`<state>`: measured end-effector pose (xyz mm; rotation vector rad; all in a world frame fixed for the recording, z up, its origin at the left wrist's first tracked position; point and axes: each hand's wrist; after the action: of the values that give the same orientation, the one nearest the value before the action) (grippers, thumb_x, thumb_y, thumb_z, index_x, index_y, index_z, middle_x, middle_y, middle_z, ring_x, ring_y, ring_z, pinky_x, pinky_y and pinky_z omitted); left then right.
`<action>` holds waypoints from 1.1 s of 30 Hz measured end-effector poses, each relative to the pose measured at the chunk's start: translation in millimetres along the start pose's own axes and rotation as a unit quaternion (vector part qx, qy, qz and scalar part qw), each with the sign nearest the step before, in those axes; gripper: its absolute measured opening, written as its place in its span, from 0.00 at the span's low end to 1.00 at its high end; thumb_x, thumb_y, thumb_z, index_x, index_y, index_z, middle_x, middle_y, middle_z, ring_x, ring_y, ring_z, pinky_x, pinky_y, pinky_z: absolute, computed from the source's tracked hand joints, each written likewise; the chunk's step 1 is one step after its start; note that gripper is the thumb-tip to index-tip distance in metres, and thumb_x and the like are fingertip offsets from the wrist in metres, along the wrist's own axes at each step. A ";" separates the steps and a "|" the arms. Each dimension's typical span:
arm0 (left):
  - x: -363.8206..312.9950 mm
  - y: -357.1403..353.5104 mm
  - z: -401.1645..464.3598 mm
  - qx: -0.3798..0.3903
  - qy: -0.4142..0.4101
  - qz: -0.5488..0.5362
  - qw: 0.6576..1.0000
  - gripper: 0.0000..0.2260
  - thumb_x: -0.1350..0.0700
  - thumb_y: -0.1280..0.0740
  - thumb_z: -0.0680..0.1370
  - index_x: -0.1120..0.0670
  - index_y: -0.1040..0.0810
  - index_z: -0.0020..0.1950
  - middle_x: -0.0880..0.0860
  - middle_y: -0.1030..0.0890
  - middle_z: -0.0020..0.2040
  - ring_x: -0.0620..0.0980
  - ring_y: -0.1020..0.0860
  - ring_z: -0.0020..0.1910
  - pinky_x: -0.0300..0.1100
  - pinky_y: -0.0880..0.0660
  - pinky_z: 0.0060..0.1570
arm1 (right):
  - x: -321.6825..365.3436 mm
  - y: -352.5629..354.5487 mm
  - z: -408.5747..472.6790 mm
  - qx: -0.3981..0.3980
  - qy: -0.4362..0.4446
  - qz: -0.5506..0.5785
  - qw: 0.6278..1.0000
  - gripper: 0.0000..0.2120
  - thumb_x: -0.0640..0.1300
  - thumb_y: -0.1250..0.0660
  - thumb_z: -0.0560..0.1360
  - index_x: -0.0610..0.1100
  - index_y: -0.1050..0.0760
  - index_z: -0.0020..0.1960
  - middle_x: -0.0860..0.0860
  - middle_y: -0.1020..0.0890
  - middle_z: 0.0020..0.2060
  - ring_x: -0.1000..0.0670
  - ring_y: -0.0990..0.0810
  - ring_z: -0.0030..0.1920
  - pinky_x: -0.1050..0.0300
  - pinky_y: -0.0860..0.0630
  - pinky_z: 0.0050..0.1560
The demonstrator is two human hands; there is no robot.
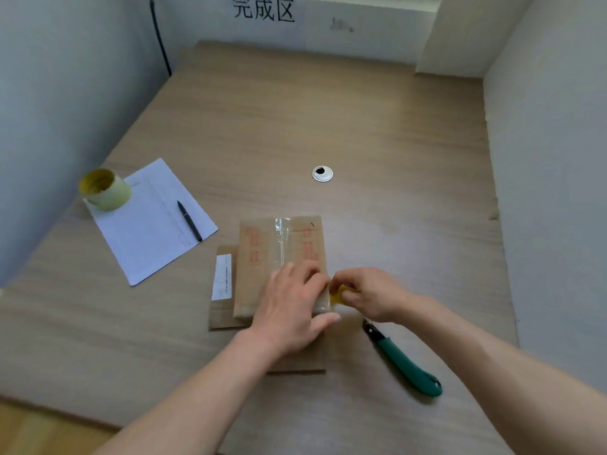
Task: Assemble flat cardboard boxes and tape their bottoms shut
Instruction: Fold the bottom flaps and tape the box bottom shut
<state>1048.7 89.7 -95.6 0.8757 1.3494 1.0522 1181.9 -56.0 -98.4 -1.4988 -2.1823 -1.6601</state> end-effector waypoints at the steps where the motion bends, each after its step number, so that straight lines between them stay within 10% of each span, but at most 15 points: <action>1: -3.8 -2.8 -0.8 -0.013 0.016 0.006 1.000 0.25 0.33 0.37 0.68 0.47 0.26 0.58 0.48 0.28 0.58 0.52 0.29 0.52 0.48 0.29 0.52 | 1.1 0.9 2.4 0.010 0.000 0.003 1.000 0.06 0.45 0.36 0.75 0.55 0.22 0.47 0.59 0.22 0.38 0.56 0.25 0.39 0.60 0.32 0.39; 8: -31.5 -20.0 7.2 -0.070 0.119 0.061 0.989 0.17 0.46 0.35 0.63 0.49 0.26 0.50 0.52 0.28 0.50 0.56 0.30 0.46 0.50 0.31 0.47 | -0.7 7.0 9.5 -0.177 0.092 -0.239 0.950 0.03 0.46 0.31 0.67 0.48 0.23 0.39 0.48 0.21 0.36 0.41 0.21 0.37 0.56 0.32 0.32; 17: -43.3 -27.6 21.8 -0.060 0.169 0.075 0.981 0.06 0.55 0.33 0.68 0.49 0.27 0.43 0.53 0.27 0.45 0.57 0.29 0.43 0.51 0.32 0.47 | -22.0 30.9 2.8 -0.288 -0.053 -0.105 0.950 0.00 0.46 0.33 0.70 0.51 0.23 0.41 0.55 0.22 0.40 0.45 0.23 0.42 0.57 0.38 0.36; 21: -38.6 -36.1 16.7 -0.025 0.113 0.104 0.988 0.17 0.53 0.35 0.71 0.49 0.30 0.60 0.56 0.34 0.62 0.61 0.34 0.62 0.60 0.38 0.58 | -18.0 12.9 -6.0 -0.311 -0.115 0.001 0.943 0.02 0.47 0.32 0.71 0.53 0.23 0.40 0.56 0.24 0.37 0.49 0.27 0.39 0.57 0.36 0.38; 25: -26.4 -43.9 18.3 0.091 0.061 0.120 0.987 0.32 0.53 0.47 0.78 0.52 0.61 0.78 0.55 0.71 0.77 0.64 0.72 0.73 0.69 0.65 0.65 | -12.1 -0.3 -16.8 -0.370 -0.160 0.084 0.911 0.12 0.44 0.30 0.69 0.55 0.29 0.32 0.59 0.26 0.29 0.52 0.28 0.33 0.59 0.38 0.33; 33: 34.9 10.7 16.2 0.212 -0.179 0.078 0.958 0.37 0.62 0.38 0.73 0.48 0.49 0.79 0.46 0.57 0.80 0.51 0.64 0.78 0.58 0.64 0.73 | -3.9 9.1 -23.1 -0.466 -0.211 0.174 0.842 0.08 0.42 0.30 0.71 0.48 0.25 0.34 0.57 0.25 0.28 0.54 0.27 0.32 0.60 0.35 0.31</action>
<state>1061.7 127.4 -95.9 1.4373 1.2241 0.6796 1178.7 -76.1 -83.6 -2.4573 -0.9916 -2.5687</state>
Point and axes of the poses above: each hand's wrist, its own z-axis towards the middle knuckle, its own y-axis out of the back of the hand, x = y × z
